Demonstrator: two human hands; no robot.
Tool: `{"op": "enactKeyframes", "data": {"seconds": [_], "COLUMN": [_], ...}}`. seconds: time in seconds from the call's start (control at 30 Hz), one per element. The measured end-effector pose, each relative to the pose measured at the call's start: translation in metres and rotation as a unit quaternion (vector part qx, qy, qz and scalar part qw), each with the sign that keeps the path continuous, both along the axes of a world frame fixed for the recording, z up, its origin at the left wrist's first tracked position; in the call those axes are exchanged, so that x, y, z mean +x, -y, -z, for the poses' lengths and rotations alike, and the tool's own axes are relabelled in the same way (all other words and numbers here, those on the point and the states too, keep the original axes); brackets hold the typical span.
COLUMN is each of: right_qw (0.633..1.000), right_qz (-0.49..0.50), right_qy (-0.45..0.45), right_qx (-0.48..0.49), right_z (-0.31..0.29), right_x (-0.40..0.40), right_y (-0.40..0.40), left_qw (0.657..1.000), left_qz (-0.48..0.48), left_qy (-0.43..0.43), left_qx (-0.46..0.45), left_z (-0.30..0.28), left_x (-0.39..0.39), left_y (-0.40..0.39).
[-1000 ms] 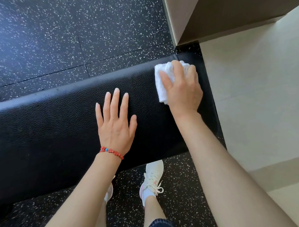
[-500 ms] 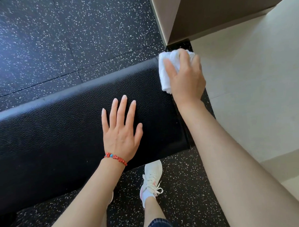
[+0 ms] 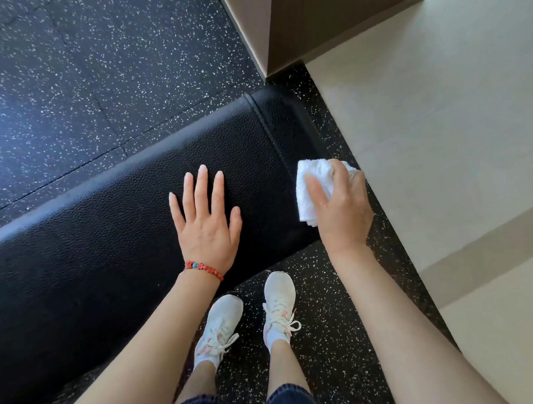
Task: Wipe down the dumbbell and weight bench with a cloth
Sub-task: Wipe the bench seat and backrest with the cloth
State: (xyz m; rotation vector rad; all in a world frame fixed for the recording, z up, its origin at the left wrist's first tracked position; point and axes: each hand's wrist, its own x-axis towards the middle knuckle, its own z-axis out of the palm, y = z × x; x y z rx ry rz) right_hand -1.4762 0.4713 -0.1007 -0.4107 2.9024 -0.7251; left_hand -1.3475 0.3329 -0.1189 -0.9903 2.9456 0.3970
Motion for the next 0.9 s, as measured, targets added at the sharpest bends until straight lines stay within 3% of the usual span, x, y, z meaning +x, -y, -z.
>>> {"op": "enactKeyframes", "data": {"seconds": [0.27, 0.43, 0.9], "right_qw": [0.991, 0.959, 0.874], "right_qz": [0.105, 0.235, 0.432], "right_qy": [0.083, 0.134, 0.078], "right_qx": [0.013, -0.087, -0.210], "right_z": [-0.015, -0.044, -0.188], "right_x": [0.053, 0.093, 0.199], "right_y": [-0.029, -0.054, -0.134], "left_qw": [0.995, 0.985, 0.924], "left_qz": [0.072, 0.156, 0.377], "left_qy": [0.017, 0.010, -0.025], "left_qx": [0.065, 0.072, 0.060], "left_z": [-0.026, -0.061, -0.223], "left_x": [0.013, 0.031, 0.055], "left_y": [-0.001, -0.014, -0.093]}}
